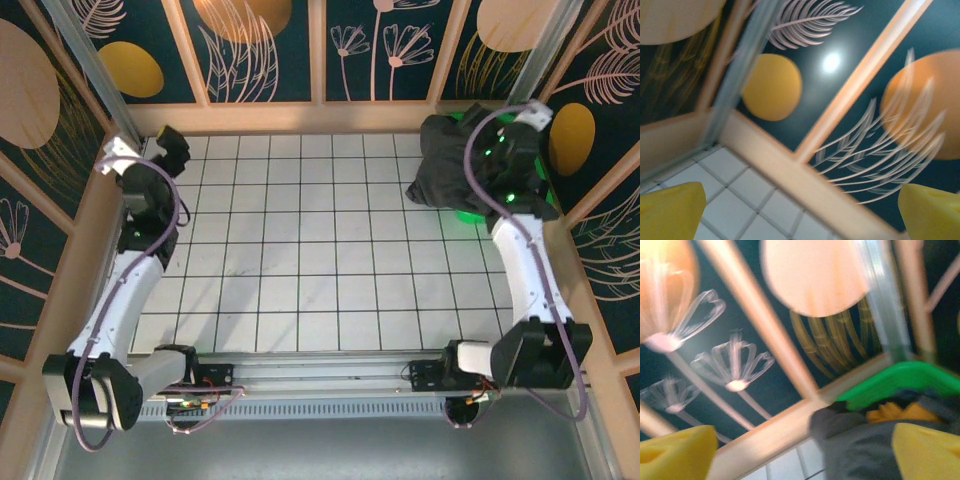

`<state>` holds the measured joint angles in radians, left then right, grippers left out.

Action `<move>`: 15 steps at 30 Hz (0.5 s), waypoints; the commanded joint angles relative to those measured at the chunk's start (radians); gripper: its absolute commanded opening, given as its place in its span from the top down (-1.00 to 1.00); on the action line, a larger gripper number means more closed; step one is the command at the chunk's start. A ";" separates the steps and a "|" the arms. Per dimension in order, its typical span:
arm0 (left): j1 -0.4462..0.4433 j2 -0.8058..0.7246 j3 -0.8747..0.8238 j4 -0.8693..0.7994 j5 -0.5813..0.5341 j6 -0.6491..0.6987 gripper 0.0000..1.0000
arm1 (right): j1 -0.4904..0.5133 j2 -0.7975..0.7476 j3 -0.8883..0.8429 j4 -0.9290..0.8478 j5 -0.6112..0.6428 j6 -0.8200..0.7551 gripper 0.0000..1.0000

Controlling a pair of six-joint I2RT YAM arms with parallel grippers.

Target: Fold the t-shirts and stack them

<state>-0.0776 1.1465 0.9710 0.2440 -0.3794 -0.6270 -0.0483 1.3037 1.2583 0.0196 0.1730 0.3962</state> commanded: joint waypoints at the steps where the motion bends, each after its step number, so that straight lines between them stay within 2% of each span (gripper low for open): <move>1: 0.009 0.132 0.106 -0.183 0.291 -0.171 -0.97 | -0.053 0.159 0.158 -0.377 0.084 0.117 -0.73; 3: -0.018 0.194 0.194 -0.201 0.383 -0.175 -0.97 | -0.118 0.243 0.253 -0.462 0.101 0.145 -0.78; 8: -0.109 0.239 0.291 -0.232 0.496 -0.089 -0.97 | -0.261 0.419 0.349 -0.528 -0.008 0.147 -0.79; 12: -0.143 0.217 0.246 -0.239 0.537 -0.073 -0.94 | -0.286 0.578 0.429 -0.573 -0.070 0.104 -0.70; 15: -0.152 0.193 0.209 -0.242 0.552 -0.083 -0.88 | -0.283 0.643 0.447 -0.564 -0.112 0.102 -0.51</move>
<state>-0.2276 1.3815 1.2049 0.0223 0.1150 -0.7223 -0.3489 1.9213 1.6577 -0.4808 0.1307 0.4988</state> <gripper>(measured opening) 0.950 0.782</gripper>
